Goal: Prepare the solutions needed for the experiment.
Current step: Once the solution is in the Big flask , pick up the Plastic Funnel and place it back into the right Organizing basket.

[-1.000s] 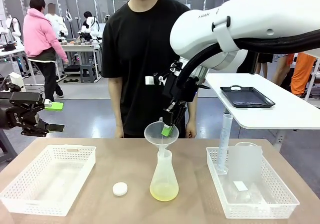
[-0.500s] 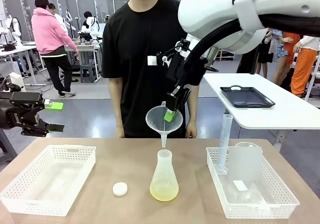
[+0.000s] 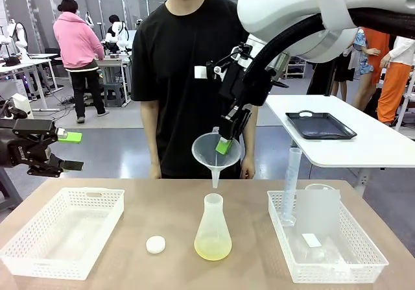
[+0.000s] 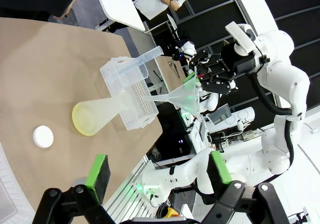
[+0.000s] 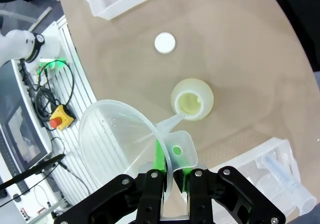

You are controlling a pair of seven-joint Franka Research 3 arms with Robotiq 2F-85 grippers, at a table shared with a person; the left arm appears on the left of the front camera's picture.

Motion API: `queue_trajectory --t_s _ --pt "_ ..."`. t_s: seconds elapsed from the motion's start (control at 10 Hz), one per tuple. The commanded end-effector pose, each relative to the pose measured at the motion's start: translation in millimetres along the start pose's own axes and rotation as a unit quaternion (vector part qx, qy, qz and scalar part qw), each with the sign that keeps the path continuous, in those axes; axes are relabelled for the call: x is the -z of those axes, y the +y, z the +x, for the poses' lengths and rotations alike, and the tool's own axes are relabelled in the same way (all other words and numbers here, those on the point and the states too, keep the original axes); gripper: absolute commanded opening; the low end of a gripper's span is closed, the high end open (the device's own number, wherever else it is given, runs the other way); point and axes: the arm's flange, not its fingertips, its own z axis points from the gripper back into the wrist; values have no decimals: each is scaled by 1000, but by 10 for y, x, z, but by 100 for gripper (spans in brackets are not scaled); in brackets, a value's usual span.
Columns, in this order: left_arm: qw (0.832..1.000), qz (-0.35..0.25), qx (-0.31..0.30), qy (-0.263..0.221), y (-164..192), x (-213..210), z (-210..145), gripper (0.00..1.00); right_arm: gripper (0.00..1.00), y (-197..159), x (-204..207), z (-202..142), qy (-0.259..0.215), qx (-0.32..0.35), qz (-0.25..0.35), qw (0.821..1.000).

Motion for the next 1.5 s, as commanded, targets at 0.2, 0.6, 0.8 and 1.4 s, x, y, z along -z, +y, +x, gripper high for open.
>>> queue_trajectory --t_s 0.2,0.6,0.8,1.4 --pt "1000 -13 8 -8 -1 21 10 100 0 -104 -344 -766 -31 73 18 997" --pt "1000 -13 8 -8 -1 21 10 100 0 -370 -502 -1681 -73 198 7 977" --pt "1000 -13 8 -8 -1 21 10 100 0 -551 -428 -2024 -85 258 10 962" --pt "1000 -13 8 -8 -1 21 10 100 0 -944 108 -2242 -59 373 5 926"
